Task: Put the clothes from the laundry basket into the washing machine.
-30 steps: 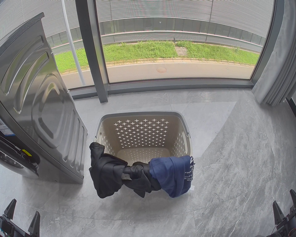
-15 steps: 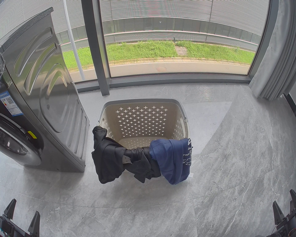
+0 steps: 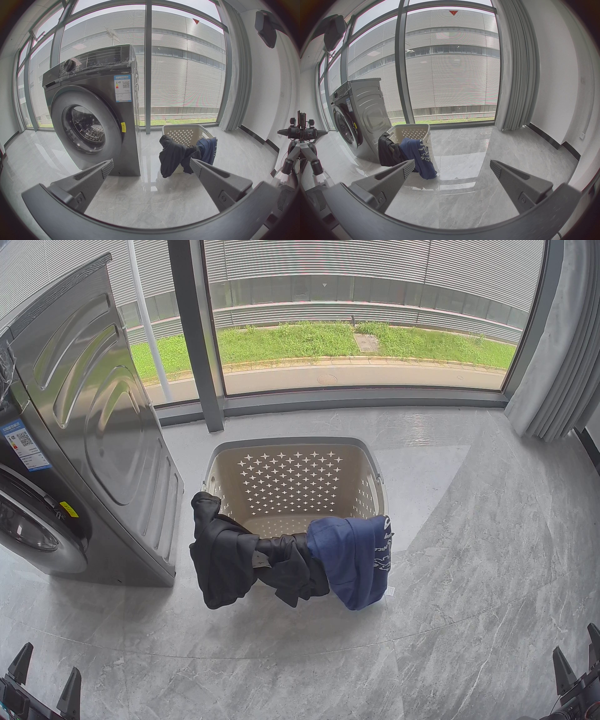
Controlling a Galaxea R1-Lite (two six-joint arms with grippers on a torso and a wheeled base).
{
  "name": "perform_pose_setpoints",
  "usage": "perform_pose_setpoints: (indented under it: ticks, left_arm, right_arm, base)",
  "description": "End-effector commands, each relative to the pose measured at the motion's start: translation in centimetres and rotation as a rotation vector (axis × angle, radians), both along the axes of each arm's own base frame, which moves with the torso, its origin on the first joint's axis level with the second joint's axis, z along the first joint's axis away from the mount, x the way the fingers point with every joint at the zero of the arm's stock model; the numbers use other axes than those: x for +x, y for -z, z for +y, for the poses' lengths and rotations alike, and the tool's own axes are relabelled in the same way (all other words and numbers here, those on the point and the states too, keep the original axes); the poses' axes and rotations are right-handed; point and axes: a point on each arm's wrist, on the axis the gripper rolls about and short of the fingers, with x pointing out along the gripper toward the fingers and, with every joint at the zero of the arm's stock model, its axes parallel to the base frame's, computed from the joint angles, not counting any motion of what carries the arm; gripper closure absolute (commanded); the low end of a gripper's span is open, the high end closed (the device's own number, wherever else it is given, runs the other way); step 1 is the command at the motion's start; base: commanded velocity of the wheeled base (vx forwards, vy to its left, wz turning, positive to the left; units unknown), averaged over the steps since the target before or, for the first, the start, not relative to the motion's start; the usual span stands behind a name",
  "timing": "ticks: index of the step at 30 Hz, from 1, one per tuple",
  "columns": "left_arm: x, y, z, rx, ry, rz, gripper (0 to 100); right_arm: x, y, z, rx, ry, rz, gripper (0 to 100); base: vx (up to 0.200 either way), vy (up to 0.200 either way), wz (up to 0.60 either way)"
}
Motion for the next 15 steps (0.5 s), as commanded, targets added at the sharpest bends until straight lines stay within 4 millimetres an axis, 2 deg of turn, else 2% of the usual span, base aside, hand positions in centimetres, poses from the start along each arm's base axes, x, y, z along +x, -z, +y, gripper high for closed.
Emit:
perform_pose_setpoints:
  ticks: [1,15]
  left_arm:
    - [0.02,0.48,0.00,0.000,0.000,0.003,0]
    - [0.02,0.48,0.00,0.000,0.000,0.003,0]
  right_arm:
    - [0.04,0.52,0.00,0.000,-0.001,0.005,0]
    - [0.04,0.52,0.00,0.000,-0.001,0.005,0]
  base:
    - [0.000,0.200,0.00]
    - [0.000,0.200,0.00]
